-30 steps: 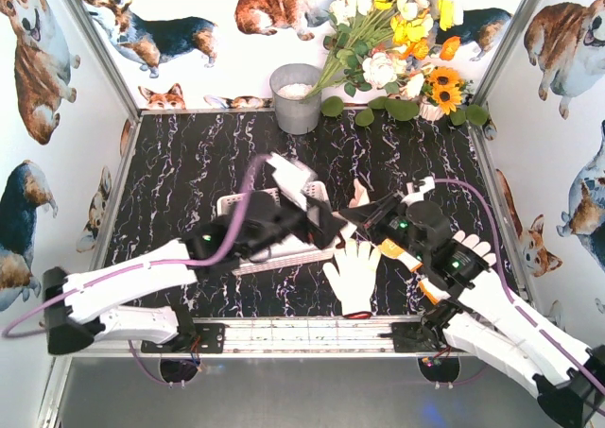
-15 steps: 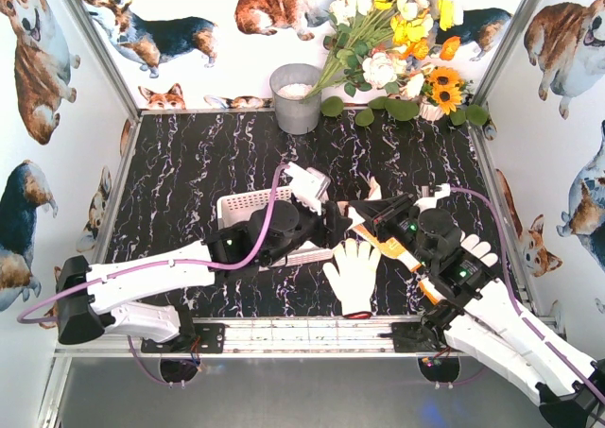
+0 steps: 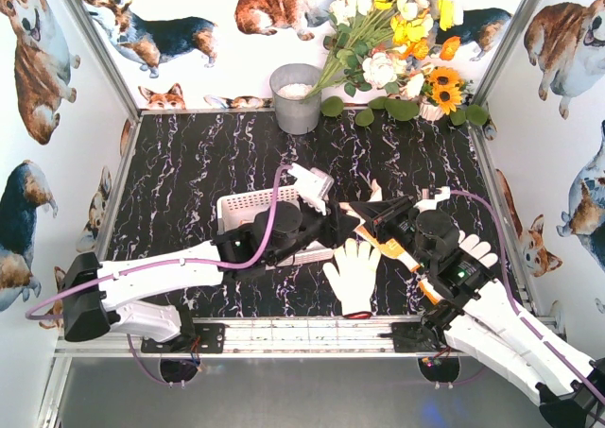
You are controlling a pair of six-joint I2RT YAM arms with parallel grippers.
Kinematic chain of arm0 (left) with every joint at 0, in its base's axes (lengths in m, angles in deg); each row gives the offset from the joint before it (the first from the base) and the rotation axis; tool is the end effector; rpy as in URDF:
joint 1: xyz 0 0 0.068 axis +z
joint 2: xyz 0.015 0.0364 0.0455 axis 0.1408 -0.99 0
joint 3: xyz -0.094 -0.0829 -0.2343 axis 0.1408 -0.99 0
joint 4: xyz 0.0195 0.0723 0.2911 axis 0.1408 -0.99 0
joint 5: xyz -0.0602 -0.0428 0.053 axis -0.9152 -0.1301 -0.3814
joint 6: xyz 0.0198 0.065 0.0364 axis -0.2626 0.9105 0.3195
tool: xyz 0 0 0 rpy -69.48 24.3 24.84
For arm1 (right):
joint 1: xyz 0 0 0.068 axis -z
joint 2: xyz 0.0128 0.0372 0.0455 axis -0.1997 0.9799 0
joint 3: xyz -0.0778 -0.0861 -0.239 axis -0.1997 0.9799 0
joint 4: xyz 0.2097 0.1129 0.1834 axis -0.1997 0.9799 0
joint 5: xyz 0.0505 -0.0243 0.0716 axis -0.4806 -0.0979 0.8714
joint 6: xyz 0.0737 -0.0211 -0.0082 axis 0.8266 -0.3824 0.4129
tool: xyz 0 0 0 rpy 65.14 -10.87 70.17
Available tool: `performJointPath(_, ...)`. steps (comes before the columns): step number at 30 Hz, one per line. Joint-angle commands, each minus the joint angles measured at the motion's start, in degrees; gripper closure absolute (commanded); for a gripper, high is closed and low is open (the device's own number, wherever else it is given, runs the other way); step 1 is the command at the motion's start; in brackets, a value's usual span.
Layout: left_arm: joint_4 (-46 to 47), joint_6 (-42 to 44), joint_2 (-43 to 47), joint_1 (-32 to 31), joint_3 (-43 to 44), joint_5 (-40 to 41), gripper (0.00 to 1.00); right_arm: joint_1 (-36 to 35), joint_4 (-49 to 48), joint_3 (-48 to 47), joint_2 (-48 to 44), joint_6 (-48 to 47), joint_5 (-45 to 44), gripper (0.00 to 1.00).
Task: Put the gloves into the storage basket
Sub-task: Adjust the glove.
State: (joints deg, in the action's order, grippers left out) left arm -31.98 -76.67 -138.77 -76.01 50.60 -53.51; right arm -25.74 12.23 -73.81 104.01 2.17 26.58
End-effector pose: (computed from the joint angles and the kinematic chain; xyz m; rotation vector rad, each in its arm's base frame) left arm 0.1569 -0.3378 0.3201 0.4130 1.7550 -0.9805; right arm 0.1918 0.1371 0.2744 0.9437 1.8206 1.3898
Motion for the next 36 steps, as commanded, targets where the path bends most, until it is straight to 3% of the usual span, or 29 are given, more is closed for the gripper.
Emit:
performJointPath(1,2.54,-1.10,-1.35,-0.19,0.93,-1.47,0.69,0.08,-3.53,0.47,-1.04,0.33,-1.47,1.00)
performJointPath(6,3.78,-2.32,-1.22,-0.19,0.59,-0.97,0.93,0.08,-3.20,1.10,-2.02,-0.19,-1.41,0.99)
performJointPath(8,3.23,-2.33,-0.56,-0.13,0.56,0.58,1.00,0.08,-2.52,1.20,-2.76,-1.70,-1.47,0.89)
performJointPath(13,-1.94,-1.11,1.92,2.03,1.78,-1.01,1.00,0.08,5.07,-0.34,-7.22,-7.96,-2.70,0.62)
performJointPath(17,-8.93,-1.23,1.67,8.75,4.65,-13.59,1.00,0.08,16.32,-5.03,-11.49,-16.24,-3.78,0.41)
performJointPath(20,-14.23,1.93,0.75,12.61,7.80,-23.43,1.00,0.08,23.44,-8.86,-12.27,-24.16,-3.24,0.32)
performJointPath(25,-27.20,12.74,-0.81,15.18,14.99,-34.22,1.00,0.08,27.63,-14.92,-8.70,-44.99,4.29,0.25)
performJointPath(28,-33.71,17.60,-1.82,15.36,18.70,-38.58,1.00,0.08,29.26,-18.47,-3.76,-58.68,14.45,0.24)
performJointPath(36,-47.03,24.93,-5.67,15.39,26.08,-48.14,1.00,0.08,26.11,-21.82,2.40,-70.83,28.79,0.23)
